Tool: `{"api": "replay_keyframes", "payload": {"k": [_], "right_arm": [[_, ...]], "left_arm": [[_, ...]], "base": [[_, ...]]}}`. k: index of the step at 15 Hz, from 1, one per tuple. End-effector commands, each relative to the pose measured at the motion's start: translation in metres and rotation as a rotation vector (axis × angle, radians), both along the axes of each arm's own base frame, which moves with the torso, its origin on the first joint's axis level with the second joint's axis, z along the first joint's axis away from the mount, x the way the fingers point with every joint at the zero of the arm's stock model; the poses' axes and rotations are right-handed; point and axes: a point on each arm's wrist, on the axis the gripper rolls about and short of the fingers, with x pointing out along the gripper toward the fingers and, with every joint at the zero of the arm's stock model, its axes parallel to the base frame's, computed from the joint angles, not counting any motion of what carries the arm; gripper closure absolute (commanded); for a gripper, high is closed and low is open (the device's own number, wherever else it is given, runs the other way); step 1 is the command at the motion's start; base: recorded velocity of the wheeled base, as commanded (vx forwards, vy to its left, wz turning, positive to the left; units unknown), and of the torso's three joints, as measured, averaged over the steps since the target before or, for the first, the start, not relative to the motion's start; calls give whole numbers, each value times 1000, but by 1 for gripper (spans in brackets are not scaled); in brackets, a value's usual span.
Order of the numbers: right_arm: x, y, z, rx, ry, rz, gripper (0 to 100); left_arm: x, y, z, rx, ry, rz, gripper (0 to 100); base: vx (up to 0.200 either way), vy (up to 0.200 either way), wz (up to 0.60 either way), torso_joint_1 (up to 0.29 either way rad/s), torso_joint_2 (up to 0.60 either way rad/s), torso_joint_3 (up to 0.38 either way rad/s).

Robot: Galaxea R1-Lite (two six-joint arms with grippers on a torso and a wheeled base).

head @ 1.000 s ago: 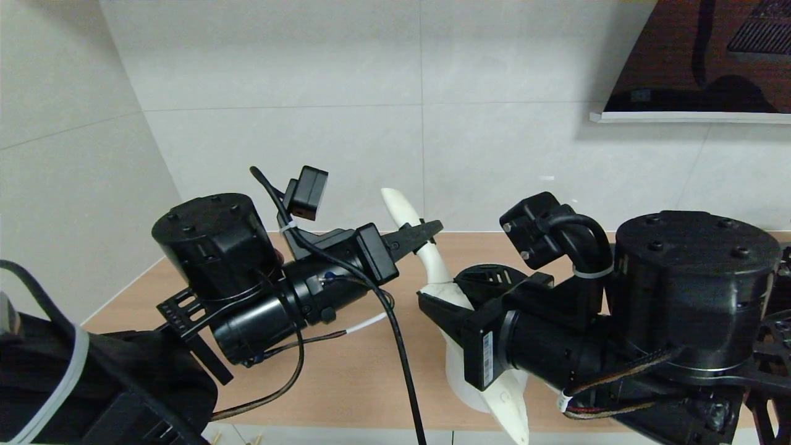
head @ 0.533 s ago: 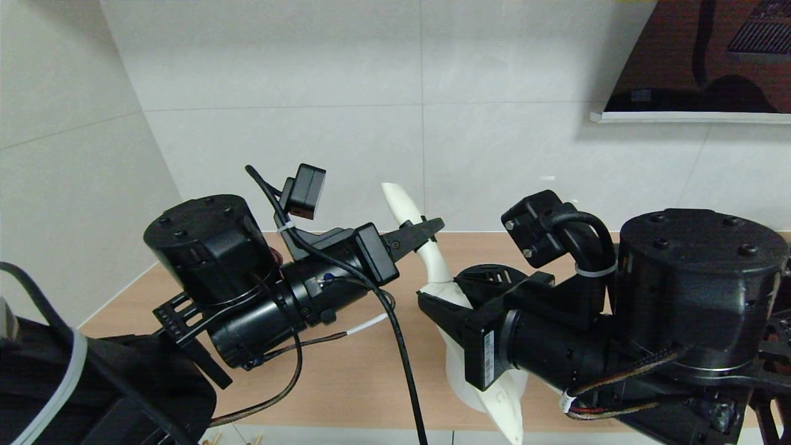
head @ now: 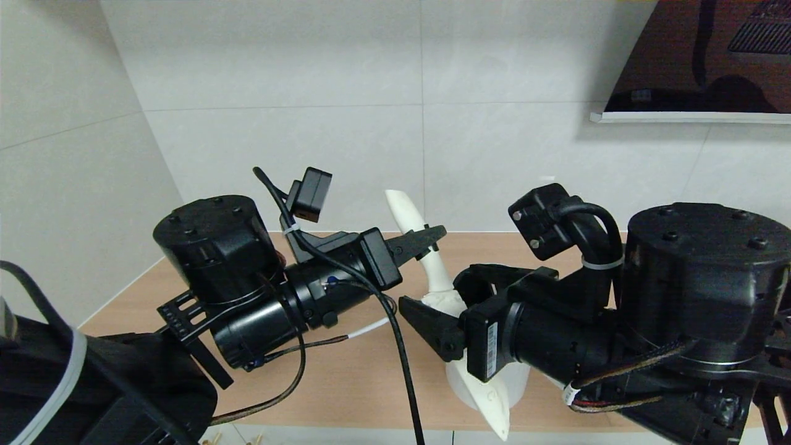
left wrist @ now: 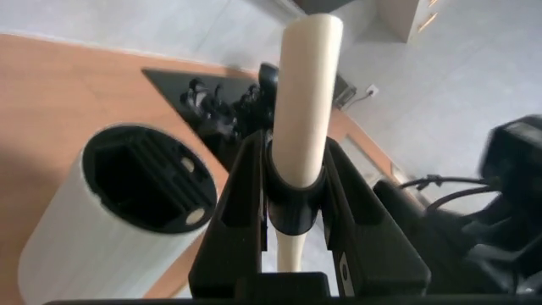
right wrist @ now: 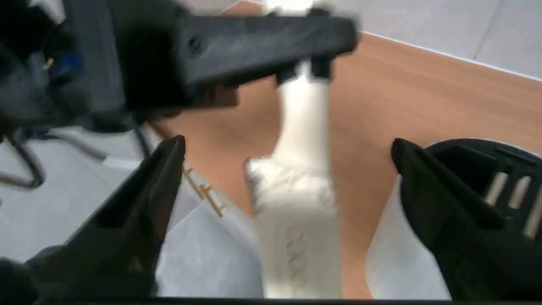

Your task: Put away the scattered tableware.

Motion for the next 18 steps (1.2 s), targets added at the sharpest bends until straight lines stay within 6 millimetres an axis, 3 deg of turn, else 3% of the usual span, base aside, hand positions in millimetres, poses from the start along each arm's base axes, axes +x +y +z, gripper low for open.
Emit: {"api": "replay_keyframes", "payload": {"k": [1, 4, 6, 7, 9, 10, 13, 18], "right_arm": [[3, -6, 3, 6, -6, -21, 0], [13, -22, 12, 28, -24, -81, 0], [33, -47, 19, 46, -40, -180, 0], [44, -62, 22, 54, -50, -248, 0], [52, -73, 21, 48, -47, -295, 0], [62, -85, 20, 44, -45, -352, 0], [67, -93, 20, 42, -45, -381, 0], [71, -95, 17, 34, -37, -397, 0]], "left_arm": [[0, 0, 3, -6, -8, 2, 100], [0, 2, 8, -6, -7, 6, 100], [0, 3, 22, -1, -1, 53, 100], [6, 2, 33, 29, -12, 160, 100], [14, -3, 45, 68, -43, 264, 100], [17, -9, 64, 84, -72, 336, 100], [18, -16, 85, 138, -116, 401, 100], [32, -57, 85, 300, -190, 679, 100]], "base": [[0, 0, 0, 0, 0, 0], [0, 0, 0, 0, 0, 0], [0, 0, 0, 0, 0, 0], [0, 0, 0, 0, 0, 0], [0, 0, 0, 0, 0, 0], [0, 0, 0, 0, 0, 0], [0, 0, 0, 0, 0, 0], [0, 0, 0, 0, 0, 0]]}}
